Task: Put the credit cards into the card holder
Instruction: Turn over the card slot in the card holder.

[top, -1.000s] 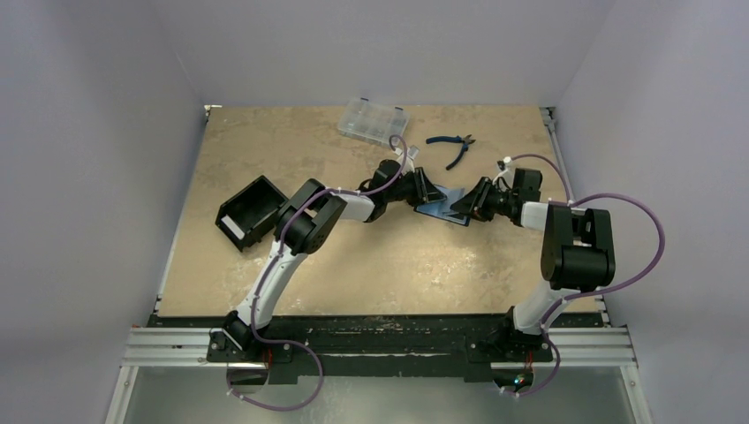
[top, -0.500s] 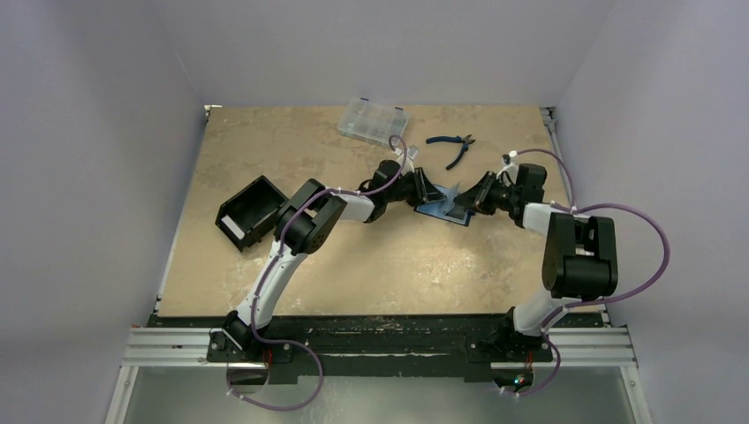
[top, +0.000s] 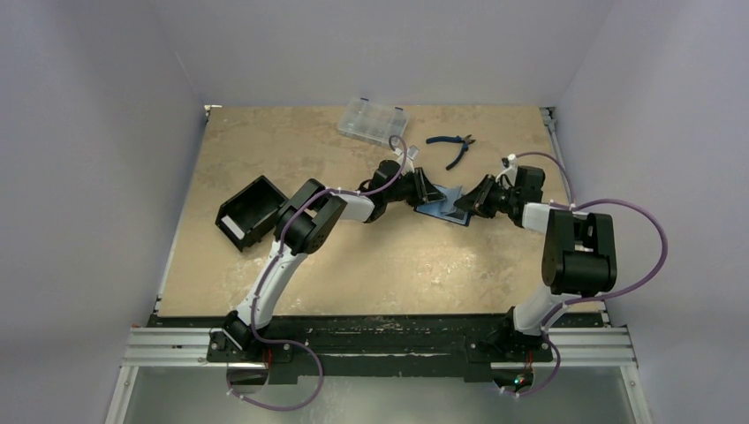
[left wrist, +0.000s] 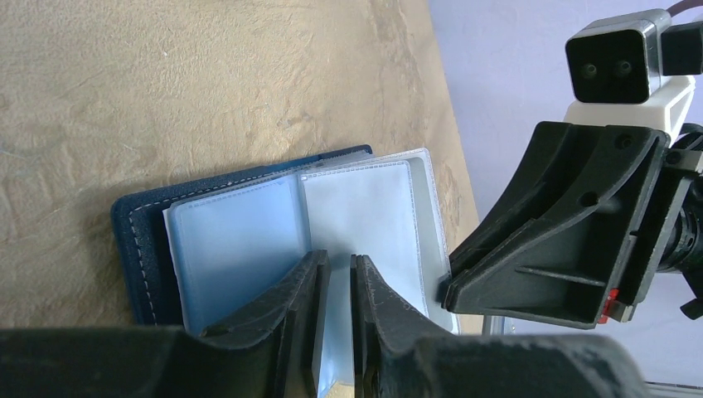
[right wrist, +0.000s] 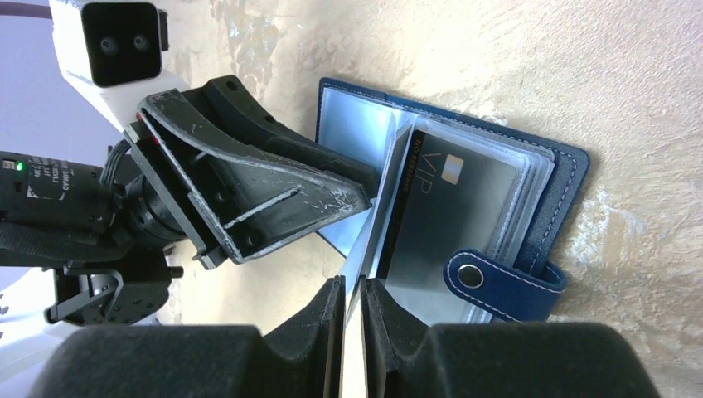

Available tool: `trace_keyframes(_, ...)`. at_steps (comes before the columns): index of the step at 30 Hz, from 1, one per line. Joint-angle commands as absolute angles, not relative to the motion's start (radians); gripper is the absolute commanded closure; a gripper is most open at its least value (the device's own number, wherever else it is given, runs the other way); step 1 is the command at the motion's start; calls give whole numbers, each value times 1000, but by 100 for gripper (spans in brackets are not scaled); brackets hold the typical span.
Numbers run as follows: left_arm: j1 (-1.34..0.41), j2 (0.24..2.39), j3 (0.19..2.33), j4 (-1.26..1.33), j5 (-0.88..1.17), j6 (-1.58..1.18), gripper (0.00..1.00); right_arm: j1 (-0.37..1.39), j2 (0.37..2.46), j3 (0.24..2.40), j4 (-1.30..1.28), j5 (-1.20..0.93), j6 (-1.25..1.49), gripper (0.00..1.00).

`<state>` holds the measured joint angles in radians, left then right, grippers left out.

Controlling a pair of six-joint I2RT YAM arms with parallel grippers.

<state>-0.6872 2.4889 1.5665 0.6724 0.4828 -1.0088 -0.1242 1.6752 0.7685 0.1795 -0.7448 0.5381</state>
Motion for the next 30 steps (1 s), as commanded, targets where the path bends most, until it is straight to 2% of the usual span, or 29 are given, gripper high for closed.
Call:
trace_keyframes(1, -687, 2462, 1551, 665, 479, -991, 79, -119, 1682, 804, 169, -723, 506, 79)
trace_keyframes(5, -686, 2456, 1553, 665, 483, -992, 79, -115, 1687, 808, 167, -728, 502, 84)
trace_keyframes(11, -664, 2410, 1552, 706, 533, -1053, 69, -80, 1679, 854, 114, -701, 480, 100)
trace_keyframes(17, -602, 2283, 1495, 671, 559, -1061, 61, -12, 1656, 937, -36, -524, 442, 100)
trace_keyframes(30, -491, 1898, 1207, 447, 542, -926, 58, 265, 1698, 1168, -298, -159, 403, 100)
